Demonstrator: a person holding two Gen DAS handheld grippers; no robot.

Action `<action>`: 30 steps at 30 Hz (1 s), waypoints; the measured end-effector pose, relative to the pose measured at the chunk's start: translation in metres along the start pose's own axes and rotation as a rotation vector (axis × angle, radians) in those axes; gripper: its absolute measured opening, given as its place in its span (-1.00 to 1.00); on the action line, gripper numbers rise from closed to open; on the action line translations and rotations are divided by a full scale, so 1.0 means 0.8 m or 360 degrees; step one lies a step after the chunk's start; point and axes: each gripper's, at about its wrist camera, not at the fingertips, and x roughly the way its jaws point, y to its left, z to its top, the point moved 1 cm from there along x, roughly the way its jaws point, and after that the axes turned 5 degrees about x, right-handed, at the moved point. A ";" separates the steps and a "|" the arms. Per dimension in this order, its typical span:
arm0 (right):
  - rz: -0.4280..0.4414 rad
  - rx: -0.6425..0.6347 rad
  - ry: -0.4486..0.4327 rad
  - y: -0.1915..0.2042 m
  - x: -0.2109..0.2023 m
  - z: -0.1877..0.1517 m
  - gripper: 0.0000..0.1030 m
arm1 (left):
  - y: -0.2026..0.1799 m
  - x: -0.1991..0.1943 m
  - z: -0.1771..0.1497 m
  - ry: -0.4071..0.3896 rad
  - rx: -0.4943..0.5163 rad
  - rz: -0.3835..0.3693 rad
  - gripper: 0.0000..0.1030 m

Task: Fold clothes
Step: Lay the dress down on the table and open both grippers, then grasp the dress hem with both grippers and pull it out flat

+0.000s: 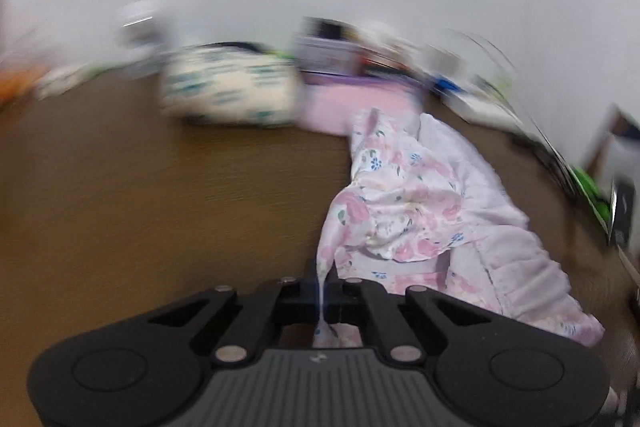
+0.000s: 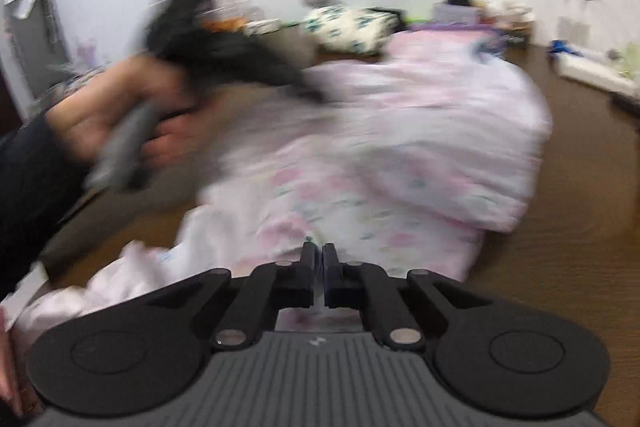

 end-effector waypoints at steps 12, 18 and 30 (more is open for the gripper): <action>0.0002 -0.0287 -0.0125 0.036 -0.013 0.047 0.45 | 0.103 -0.206 -0.115 -0.0195 -0.0177 0.0306 0.04; -0.0078 -0.0157 0.0097 0.032 0.095 0.095 -0.95 | 0.078 -0.143 -0.077 -0.0088 0.0145 0.0337 0.12; 0.0065 -0.0200 0.0140 0.081 0.257 0.259 -0.90 | 0.106 -0.162 -0.122 0.0009 -0.0178 0.0331 -0.77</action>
